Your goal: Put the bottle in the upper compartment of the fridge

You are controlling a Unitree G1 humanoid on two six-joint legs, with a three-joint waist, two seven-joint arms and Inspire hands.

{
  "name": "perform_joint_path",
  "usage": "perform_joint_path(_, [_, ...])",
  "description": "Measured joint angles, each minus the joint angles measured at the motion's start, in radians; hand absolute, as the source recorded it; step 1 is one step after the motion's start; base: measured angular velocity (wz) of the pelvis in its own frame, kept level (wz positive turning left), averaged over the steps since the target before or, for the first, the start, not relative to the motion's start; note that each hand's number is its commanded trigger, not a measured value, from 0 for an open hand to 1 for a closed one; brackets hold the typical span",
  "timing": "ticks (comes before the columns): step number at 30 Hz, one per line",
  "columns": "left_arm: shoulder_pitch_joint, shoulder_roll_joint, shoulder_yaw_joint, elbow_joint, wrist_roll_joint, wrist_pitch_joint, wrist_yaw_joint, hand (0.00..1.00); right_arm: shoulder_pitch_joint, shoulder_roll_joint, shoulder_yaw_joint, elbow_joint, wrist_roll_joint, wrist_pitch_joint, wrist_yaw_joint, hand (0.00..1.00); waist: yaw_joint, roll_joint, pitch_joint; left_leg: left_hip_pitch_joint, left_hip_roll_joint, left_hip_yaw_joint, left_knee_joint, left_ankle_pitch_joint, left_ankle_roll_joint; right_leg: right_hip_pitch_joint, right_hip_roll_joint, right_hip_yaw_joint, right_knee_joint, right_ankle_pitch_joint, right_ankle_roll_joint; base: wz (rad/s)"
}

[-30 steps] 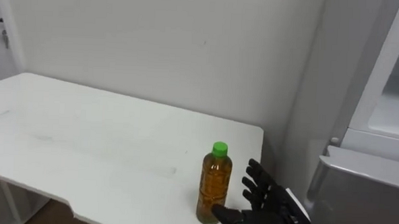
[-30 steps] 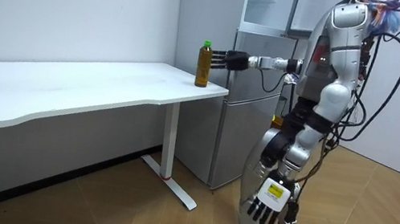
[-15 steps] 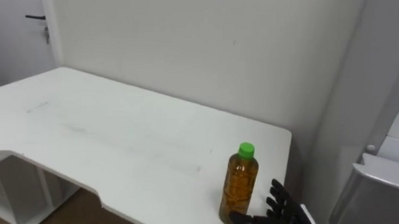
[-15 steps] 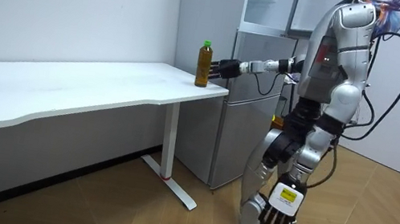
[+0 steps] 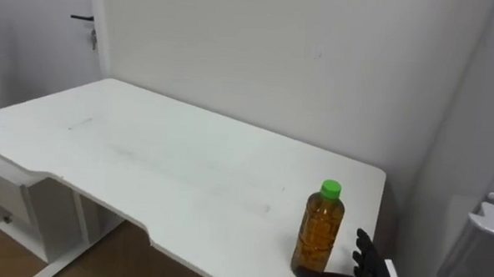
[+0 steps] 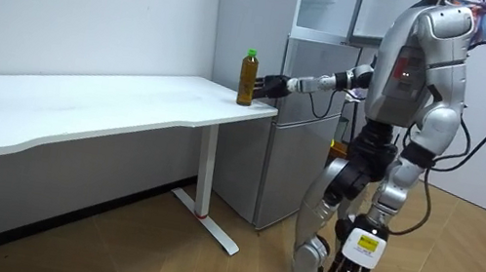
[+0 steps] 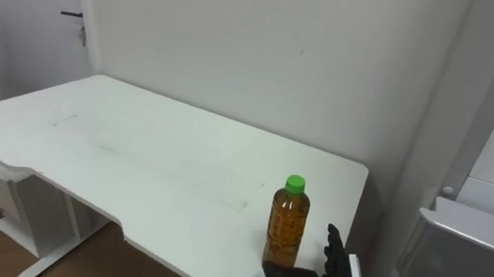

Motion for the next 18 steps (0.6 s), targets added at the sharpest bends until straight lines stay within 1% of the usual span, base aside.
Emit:
perform_joint_path(2, [0.01, 0.0, -0.003, -0.015, -0.003, 0.0, 0.001, 0.0, 0.0, 0.0, 0.001, 0.018, -0.03, -0.002, -0.021, 0.0, 0.003, -0.003, -0.0017, -0.005, -0.003, -0.011, 0.002, 0.003, -0.001, 0.0, 0.0, -0.013, 0.0, 0.0, 0.0, 0.17])
perform_joint_path(5, [0.014, 0.005, -0.016, -0.013, -0.021, 0.005, 0.006, 0.0, 0.0, 0.0, 0.002, 0.025, -0.06, -0.003, -0.032, 0.0, 0.006, -0.001, -0.0012, -0.006, -0.007, -0.027, 0.001, 0.006, -0.002, 0.0, -0.001, -0.031, 0.0, 0.0, 0.0, 0.16])
perform_joint_path(9, [0.018, 0.007, -0.022, -0.012, -0.054, 0.005, 0.018, 0.0, -0.001, -0.002, 0.008, 0.024, -0.062, -0.003, -0.056, 0.0, 0.014, -0.001, -0.0017, -0.01, -0.011, -0.036, 0.0, 0.01, -0.003, 0.001, -0.001, -0.037, -0.001, 0.0, 0.001, 0.06])
perform_joint_path(11, [0.027, 0.01, -0.026, -0.013, -0.062, 0.004, 0.018, 0.0, -0.005, -0.002, 0.022, 0.024, -0.062, -0.003, -0.066, 0.0, 0.014, -0.004, -0.0033, -0.01, -0.011, -0.037, -0.002, 0.012, -0.003, 0.001, -0.002, -0.038, -0.001, 0.0, 0.001, 0.0])
perform_joint_path(13, [0.034, 0.017, -0.038, -0.013, -0.085, 0.004, 0.018, 0.0, -0.007, -0.005, 0.039, 0.016, -0.062, -0.003, -0.079, 0.0, 0.015, -0.007, -0.0042, -0.01, -0.012, -0.036, -0.004, 0.013, -0.002, 0.0, -0.003, -0.036, -0.001, -0.001, 0.001, 0.0])
perform_joint_path(15, [0.039, 0.028, -0.039, -0.011, -0.1, 0.004, 0.016, 0.0, -0.008, -0.006, 0.063, 0.003, -0.062, -0.005, -0.096, 0.0, 0.015, -0.022, -0.0091, -0.011, -0.012, -0.036, -0.013, 0.019, -0.002, 0.0, -0.003, -0.035, -0.001, -0.001, 0.001, 0.0])
perform_joint_path(17, [0.044, 0.034, -0.039, -0.007, -0.1, 0.001, 0.01, 0.0, -0.015, -0.007, 0.076, 0.003, -0.061, -0.005, -0.099, 0.0, 0.015, -0.029, -0.0103, -0.008, -0.012, -0.036, -0.014, 0.019, -0.002, 0.004, -0.003, -0.034, -0.001, -0.001, 0.001, 0.0])
perform_joint_path(18, [0.044, 0.038, -0.039, -0.004, -0.1, -0.001, 0.004, 0.0, -0.02, -0.009, 0.076, 0.003, -0.058, -0.006, -0.1, 0.0, 0.015, -0.031, -0.0091, -0.008, -0.012, -0.037, -0.014, 0.019, -0.002, 0.005, -0.003, -0.035, -0.001, -0.001, 0.001, 0.0])
